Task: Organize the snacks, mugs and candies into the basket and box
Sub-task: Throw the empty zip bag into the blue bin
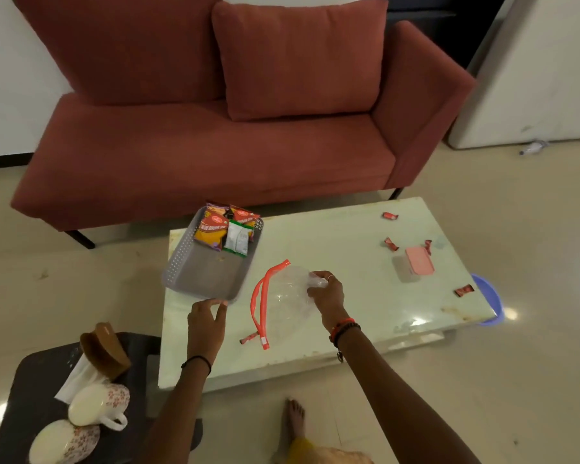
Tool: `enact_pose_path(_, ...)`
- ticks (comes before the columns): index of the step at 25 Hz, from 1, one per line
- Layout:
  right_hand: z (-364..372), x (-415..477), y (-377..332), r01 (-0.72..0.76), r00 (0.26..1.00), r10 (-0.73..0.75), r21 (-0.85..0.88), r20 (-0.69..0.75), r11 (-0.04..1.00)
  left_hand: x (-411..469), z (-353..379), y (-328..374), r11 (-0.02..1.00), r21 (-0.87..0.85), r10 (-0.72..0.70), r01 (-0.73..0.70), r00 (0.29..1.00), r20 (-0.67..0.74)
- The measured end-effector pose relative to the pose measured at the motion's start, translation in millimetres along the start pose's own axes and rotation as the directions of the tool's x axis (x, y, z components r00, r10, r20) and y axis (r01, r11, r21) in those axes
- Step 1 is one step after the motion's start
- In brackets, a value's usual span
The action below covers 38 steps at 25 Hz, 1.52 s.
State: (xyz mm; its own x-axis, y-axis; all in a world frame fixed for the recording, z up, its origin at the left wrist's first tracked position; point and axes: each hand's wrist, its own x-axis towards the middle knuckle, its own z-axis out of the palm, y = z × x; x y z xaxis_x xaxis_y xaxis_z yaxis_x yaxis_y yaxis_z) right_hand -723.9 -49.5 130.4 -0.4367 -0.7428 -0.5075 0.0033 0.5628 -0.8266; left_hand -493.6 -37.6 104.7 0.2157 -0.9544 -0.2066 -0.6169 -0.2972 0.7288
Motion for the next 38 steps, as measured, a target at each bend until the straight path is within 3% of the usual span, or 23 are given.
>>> enact_pose_path(13, -158.6, 15.0, 16.6, -0.066, 0.970, 0.086, 0.099, -0.225, 0.993, -52.8, 98.4, 107.2, 0.985, 0.084, 0.136, -0.151, 0.978, 0.160)
enact_pose_path(17, -224.9, 51.1, 16.5, -0.053, 0.955, 0.089, 0.133, -0.284, 0.990, -55.1, 152.1, 157.2, 0.977, 0.102, 0.165, -0.189, 0.965, 0.202)
enact_pose_path(23, -340.5, 132.5, 19.3, -0.165, 0.922, 0.183, 0.082, -0.341, 0.983, -49.9, 258.9, 232.4, 0.974, 0.132, 0.146, -0.182, 0.959, 0.244)
enact_pose_path(27, -430.6, 179.6, 33.5, -0.196, 0.882, 0.216, 0.091, -0.418, 0.976, -46.7, 343.5, 293.0, 0.972, 0.147, 0.134, -0.183, 0.947, 0.293)
enact_pose_path(32, -542.7, 232.6, 53.4, -0.157, 0.797, 0.240, 0.194, -0.554, 0.968, -45.3, 447.3, 361.2, 0.939, 0.158, 0.220, -0.306, 0.885, 0.409)
enact_pose_path(38, -617.5, 299.9, 99.7, -0.175, 0.696, 0.273, 0.212, -0.665, 0.962, -30.9, 556.3, 417.7, 0.883, 0.142, 0.325, -0.448, 0.800, 0.504)
